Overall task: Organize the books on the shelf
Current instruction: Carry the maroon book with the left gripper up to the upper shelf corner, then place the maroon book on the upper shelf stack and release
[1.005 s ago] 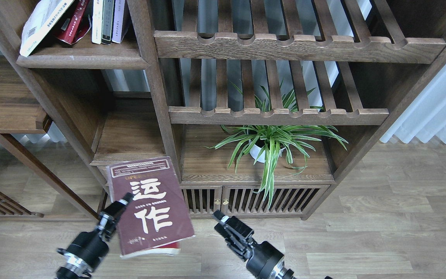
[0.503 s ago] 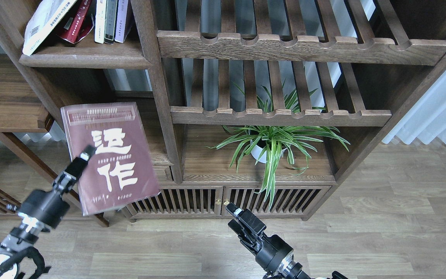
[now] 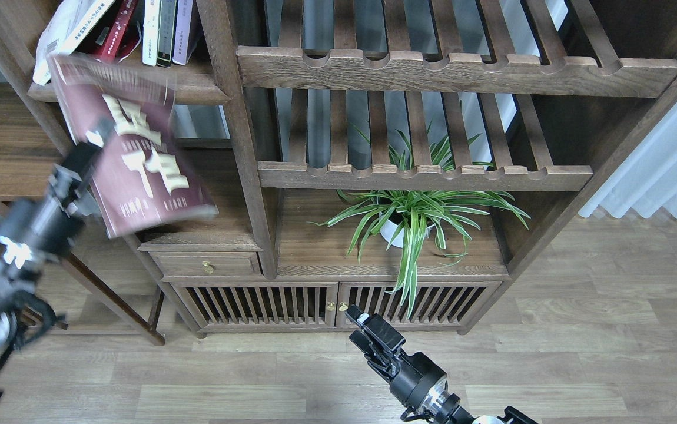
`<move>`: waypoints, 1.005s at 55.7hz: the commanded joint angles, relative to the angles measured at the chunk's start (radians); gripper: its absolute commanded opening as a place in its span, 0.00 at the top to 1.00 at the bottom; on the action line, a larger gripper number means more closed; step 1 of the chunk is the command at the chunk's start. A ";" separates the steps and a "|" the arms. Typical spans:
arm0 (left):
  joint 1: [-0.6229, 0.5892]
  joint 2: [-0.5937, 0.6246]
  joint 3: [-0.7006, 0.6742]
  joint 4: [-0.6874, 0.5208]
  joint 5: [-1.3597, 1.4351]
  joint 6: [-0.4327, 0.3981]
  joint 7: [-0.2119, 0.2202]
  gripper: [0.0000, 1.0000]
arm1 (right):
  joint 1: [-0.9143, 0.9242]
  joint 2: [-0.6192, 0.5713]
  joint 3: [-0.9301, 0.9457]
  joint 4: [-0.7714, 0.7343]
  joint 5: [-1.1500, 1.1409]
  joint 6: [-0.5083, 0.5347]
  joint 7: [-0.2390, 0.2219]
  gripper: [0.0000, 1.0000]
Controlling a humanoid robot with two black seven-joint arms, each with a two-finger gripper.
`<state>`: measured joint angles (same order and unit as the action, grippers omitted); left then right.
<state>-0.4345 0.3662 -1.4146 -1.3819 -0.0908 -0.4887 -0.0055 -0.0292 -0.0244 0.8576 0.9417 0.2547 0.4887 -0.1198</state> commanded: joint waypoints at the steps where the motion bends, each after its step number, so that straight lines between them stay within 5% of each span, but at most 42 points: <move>1: -0.121 0.048 -0.015 0.000 -0.046 0.000 -0.004 0.98 | 0.002 0.000 0.000 0.000 0.000 0.000 0.000 0.04; 17: -0.191 0.082 -0.012 0.003 -0.058 0.000 0.012 0.97 | 0.002 0.000 0.000 0.000 0.001 0.000 0.000 0.04; 29: -0.202 0.112 -0.107 0.064 0.003 0.000 0.128 0.97 | 0.002 0.001 0.001 0.000 0.001 0.000 0.000 0.04; 40: -0.283 0.131 -0.185 0.144 0.238 0.000 0.156 0.97 | 0.003 0.006 0.000 0.002 0.001 0.000 0.000 0.04; 56: -0.495 0.128 -0.126 0.299 0.370 0.000 0.194 0.97 | 0.003 0.006 0.001 0.003 0.002 0.000 0.000 0.04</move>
<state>-0.8383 0.5046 -1.5847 -1.1536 0.2419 -0.4887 0.1851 -0.0271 -0.0193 0.8582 0.9445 0.2573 0.4887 -0.1196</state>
